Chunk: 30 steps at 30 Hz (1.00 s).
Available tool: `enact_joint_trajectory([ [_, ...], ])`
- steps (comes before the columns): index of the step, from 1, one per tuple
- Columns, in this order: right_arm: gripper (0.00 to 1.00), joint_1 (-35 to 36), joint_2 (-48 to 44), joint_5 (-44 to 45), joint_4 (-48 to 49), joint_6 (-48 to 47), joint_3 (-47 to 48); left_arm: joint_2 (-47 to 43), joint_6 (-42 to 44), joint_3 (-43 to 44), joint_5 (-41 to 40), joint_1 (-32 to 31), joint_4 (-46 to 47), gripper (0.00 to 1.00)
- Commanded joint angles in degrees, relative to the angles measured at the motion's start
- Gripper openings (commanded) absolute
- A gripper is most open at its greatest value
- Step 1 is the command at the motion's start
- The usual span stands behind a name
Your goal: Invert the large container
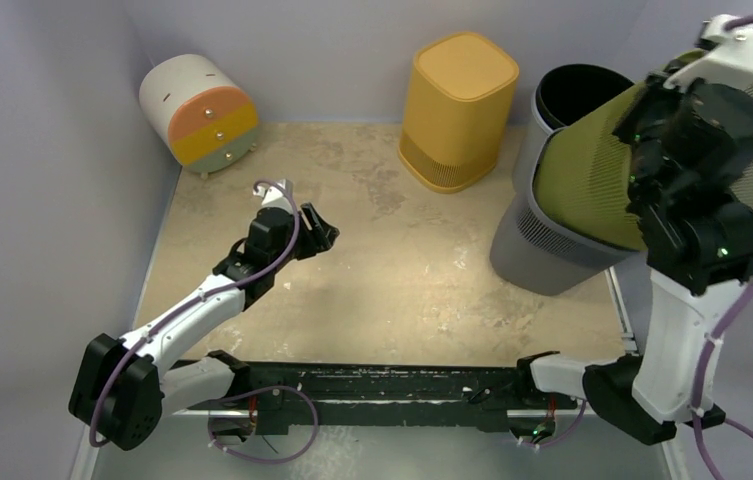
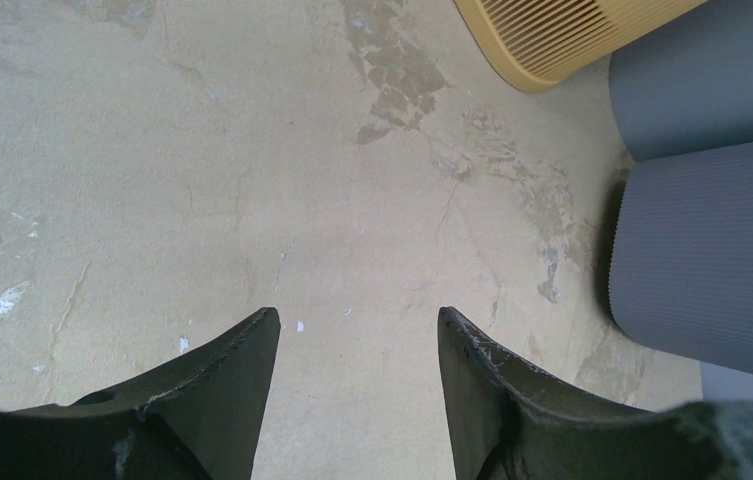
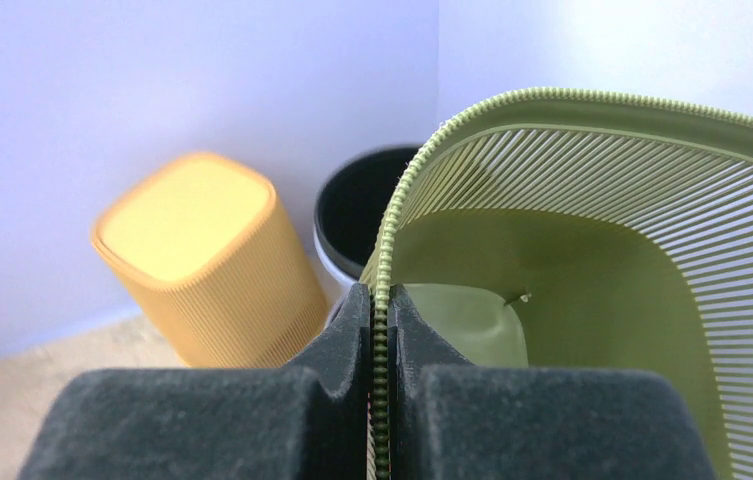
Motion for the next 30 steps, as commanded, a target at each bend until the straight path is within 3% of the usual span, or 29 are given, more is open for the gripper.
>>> enact_joint_trajectory([
  [1,0.00,-0.2,-4.4,-0.9,13.6,-4.9,5.6,-2.3,0.8,-1.3,-1.0,0.0,2.3,0.56],
  [12,0.00,-0.2,-9.2,-13.7,24.9,-3.4,3.8,-4.5,1.3,-0.1,-1.5,0.0,0.1,0.56],
  [21,0.00,-0.2,-4.5,-35.6,30.0,4.2,5.7,-10.5,3.7,10.4,-4.5,0.0,-9.4,0.56],
  [30,0.00,0.0,1.3,-56.0,39.7,13.7,-1.4,-17.0,4.4,18.2,-9.3,0.0,-15.3,0.56],
])
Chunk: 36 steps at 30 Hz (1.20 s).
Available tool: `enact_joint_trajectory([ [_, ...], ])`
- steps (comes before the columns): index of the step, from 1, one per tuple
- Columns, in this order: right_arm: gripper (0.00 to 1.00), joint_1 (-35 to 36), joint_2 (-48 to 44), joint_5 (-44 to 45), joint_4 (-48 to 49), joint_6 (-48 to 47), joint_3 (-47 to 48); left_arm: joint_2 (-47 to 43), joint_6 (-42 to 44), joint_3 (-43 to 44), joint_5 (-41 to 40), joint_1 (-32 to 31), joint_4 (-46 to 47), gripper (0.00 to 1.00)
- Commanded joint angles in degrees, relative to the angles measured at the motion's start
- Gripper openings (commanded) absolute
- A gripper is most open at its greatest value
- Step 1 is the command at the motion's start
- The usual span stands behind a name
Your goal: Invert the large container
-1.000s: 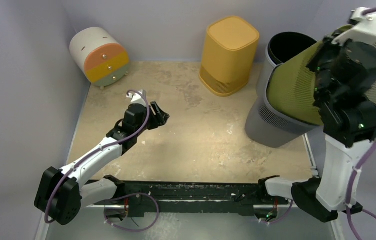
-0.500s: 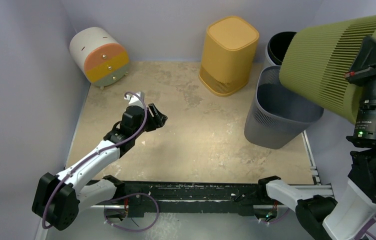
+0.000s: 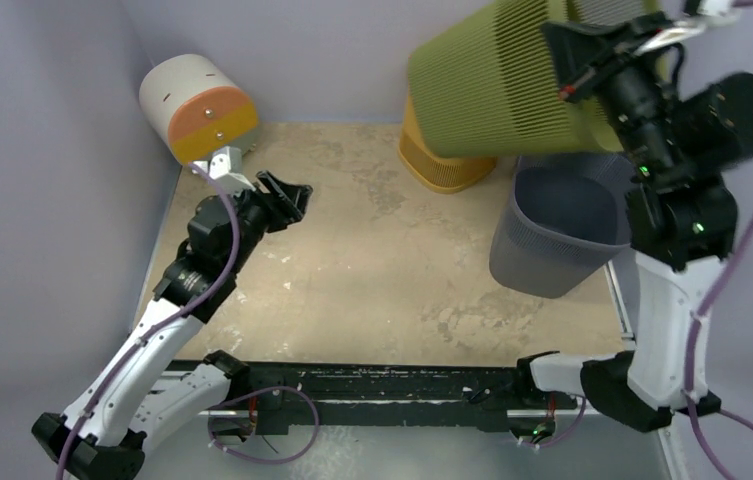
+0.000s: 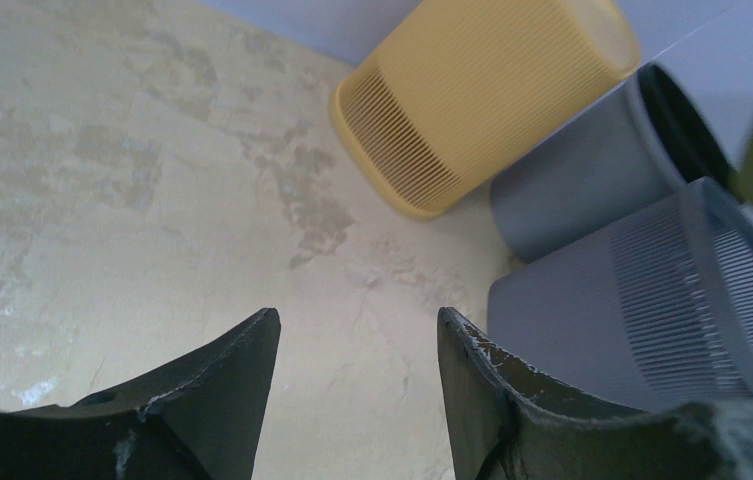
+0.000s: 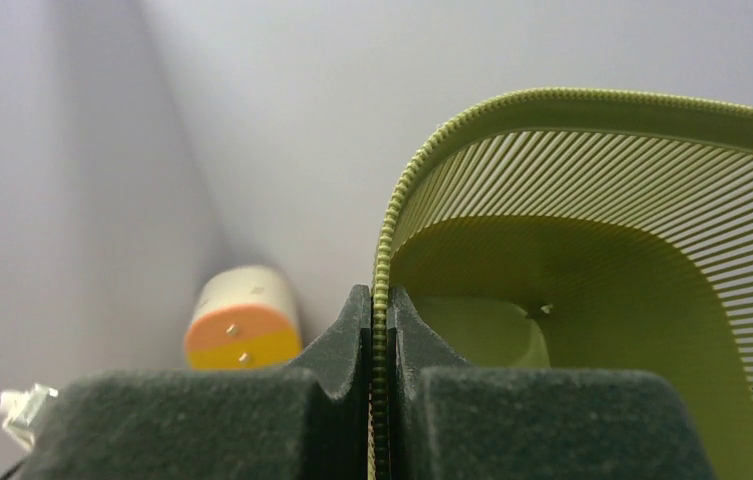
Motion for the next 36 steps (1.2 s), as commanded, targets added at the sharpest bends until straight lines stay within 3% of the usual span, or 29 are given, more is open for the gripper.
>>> enact_joint_trajectory([
  [1,0.00,0.3,2.7,-14.3,13.9,5.2,-0.8,-3.3,1.7,3.4,-3.9,0.0,-2.8,0.56],
  [5,0.00,2.2,4.3,-15.8,14.7,5.7,-4.5,-5.2,1.3,4.6,-6.2,0.0,-4.1,0.56],
  [16,0.00,20.8,13.3,1.5,10.9,-2.5,-9.3,-4.6,1.7,8.4,-8.5,0.0,-8.0,0.56],
  [27,0.00,30.2,20.8,30.2,8.7,-10.5,-18.7,-4.5,3.5,11.3,-11.5,0.0,-13.6,0.56],
  [36,0.00,32.7,22.4,33.3,10.1,-9.9,-25.1,-4.3,3.3,9.2,-12.0,0.0,-13.6,0.57],
])
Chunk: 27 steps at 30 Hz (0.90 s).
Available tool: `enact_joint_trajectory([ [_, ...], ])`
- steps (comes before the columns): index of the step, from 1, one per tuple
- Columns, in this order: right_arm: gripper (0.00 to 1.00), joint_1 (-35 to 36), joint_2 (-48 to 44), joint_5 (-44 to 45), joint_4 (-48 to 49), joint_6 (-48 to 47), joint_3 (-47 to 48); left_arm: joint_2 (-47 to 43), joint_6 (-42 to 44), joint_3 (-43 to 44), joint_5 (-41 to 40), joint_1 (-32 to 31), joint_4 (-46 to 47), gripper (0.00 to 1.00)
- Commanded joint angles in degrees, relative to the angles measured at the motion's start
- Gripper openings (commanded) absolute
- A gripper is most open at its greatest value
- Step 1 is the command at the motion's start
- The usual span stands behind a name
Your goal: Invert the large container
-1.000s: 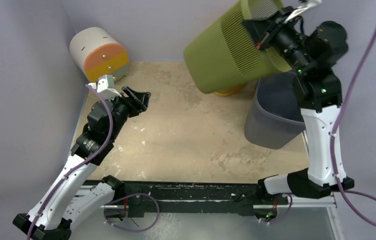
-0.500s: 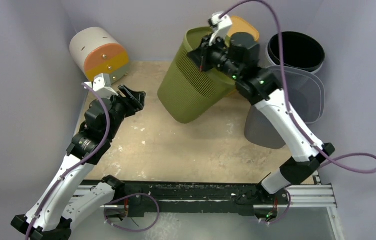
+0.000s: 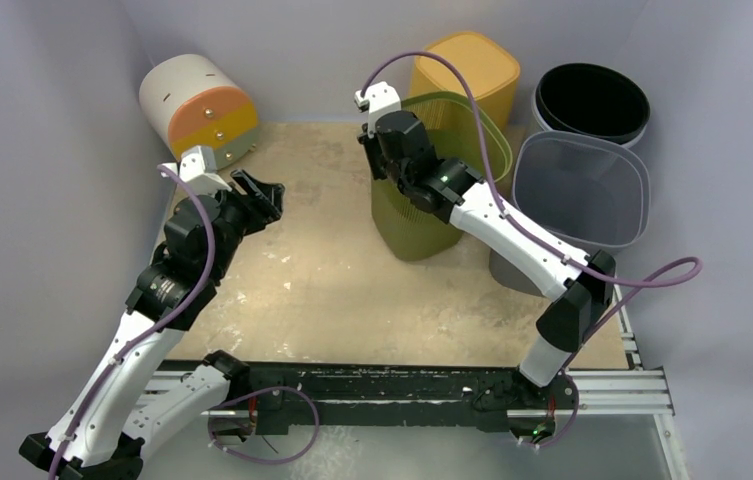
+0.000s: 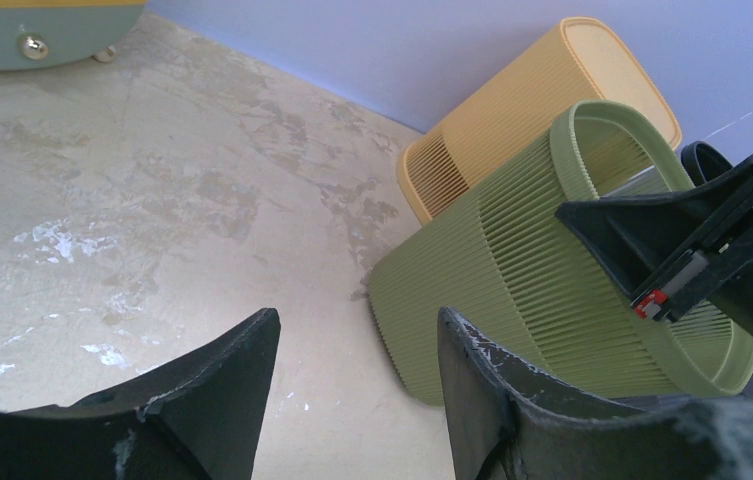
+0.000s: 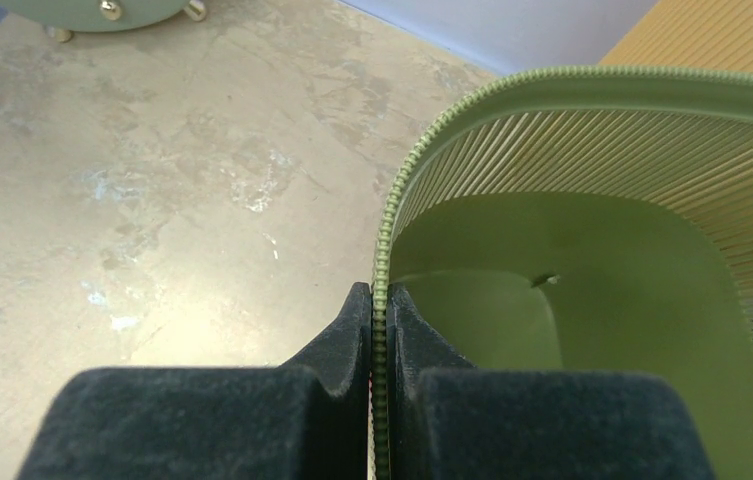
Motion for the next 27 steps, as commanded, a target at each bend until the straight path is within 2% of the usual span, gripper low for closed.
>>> enact_joint_trajectory([
  [1,0.09,0.7,-2.9,4.4,6.2,-0.6,-0.5,0.2,1.1,0.4,-1.0,0.0,0.4,0.57],
  [2,0.23,0.8,-2.9,4.7,5.8,-0.4,-0.5,0.5,1.2,0.6,-1.0,0.0,0.3,0.57],
  [3,0.32,0.8,-3.1,4.9,5.3,-0.4,-0.3,0.7,1.4,0.8,-0.9,0.0,0.3,0.58],
  [5,0.44,0.9,-3.8,5.6,4.6,-0.2,0.4,1.4,1.8,1.3,-0.4,0.0,0.0,0.59],
  [9,0.64,0.9,-6.3,7.5,3.8,-0.3,1.7,2.1,2.3,2.4,1.0,0.0,0.1,0.60],
  [13,0.79,0.9,-9.0,9.8,1.2,-0.6,3.2,4.0,2.9,5.3,3.7,0.0,0.7,0.60],
  [16,0.95,0.7,-12.3,16.4,-0.4,1.4,2.5,6.7,4.8,8.1,12.8,0.0,5.6,0.59],
  [18,0.98,-0.9,-14.1,20.1,-3.1,3.5,2.6,9.6,5.0,10.8,21.4,0.0,10.6,0.58],
  [22,0.99,-10.2,-18.6,16.2,-7.3,8.3,-0.4,20.2,5.8,20.8,32.7,-1.1,13.0,0.55],
  [27,1.00,-16.3,-25.3,18.4,-7.8,10.4,-7.7,35.0,10.1,37.1,32.3,-8.4,8.7,0.54],
])
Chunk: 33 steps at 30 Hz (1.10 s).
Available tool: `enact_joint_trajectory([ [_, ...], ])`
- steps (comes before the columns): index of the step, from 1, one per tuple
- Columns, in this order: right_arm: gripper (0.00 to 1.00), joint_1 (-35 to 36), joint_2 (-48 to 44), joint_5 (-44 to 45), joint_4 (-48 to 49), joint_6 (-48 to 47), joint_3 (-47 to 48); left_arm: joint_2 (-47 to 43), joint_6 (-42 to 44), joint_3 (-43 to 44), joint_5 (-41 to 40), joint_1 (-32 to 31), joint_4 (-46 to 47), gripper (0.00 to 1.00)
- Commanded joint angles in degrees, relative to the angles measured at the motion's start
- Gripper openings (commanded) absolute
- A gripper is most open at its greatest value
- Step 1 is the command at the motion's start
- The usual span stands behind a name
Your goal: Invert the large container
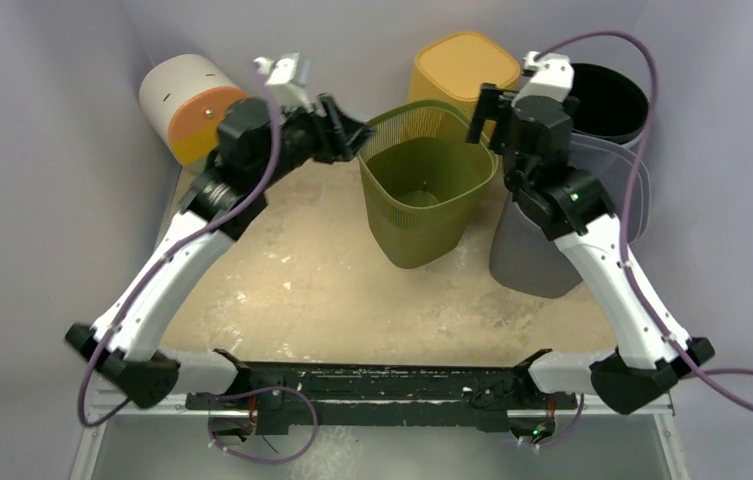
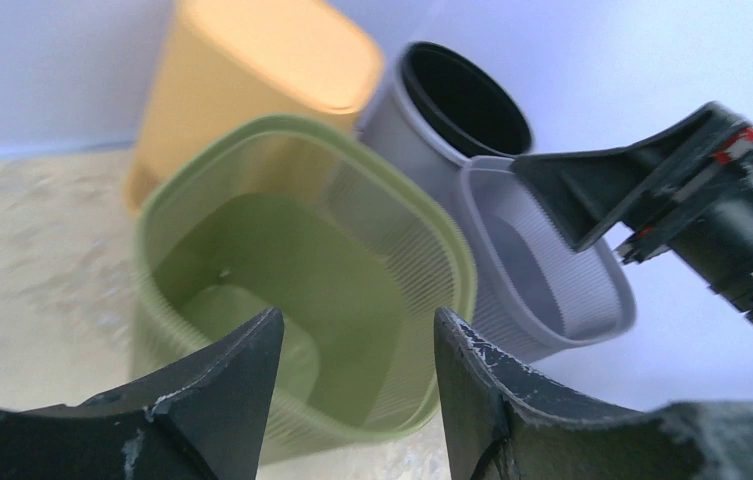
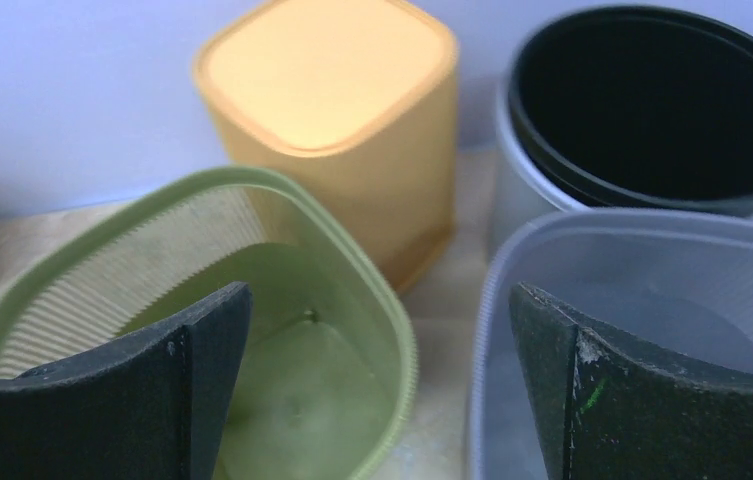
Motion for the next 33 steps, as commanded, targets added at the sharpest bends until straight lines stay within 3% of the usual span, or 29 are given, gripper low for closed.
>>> enact_joint_trajectory([
  [1,1.00,-4.7,-4.8,2.7,-2.7,4.3,-4.5,12.4,6.1,15.4,4.8,-6.8,-2.4,0.54],
  [5,1.00,-10.5,-7.0,1.2,-3.8,5.6,-6.8,22.2,8.1,25.8,3.6,-11.4,-6.8,0.54],
  [11,1.00,-19.1,-8.5,-1.8,-3.2,6.3,-11.4,28.6,9.1,30.7,4.3,-15.1,-5.4,0.54],
  [17,1.00,-29.9,-11.2,-11.0,1.6,6.8,-17.2,35.6,13.5,37.7,1.4,-19.7,-9.0,0.55],
  [27,1.00,-35.2,-10.4,-15.8,3.6,7.1,-17.9,46.1,19.2,48.3,-4.8,-22.6,-15.5,0.59],
  [33,1.00,-35.7,-11.2,-16.8,4.2,7.1,-18.9,49.0,21.1,48.9,-8.1,-23.3,-16.4,0.60],
])
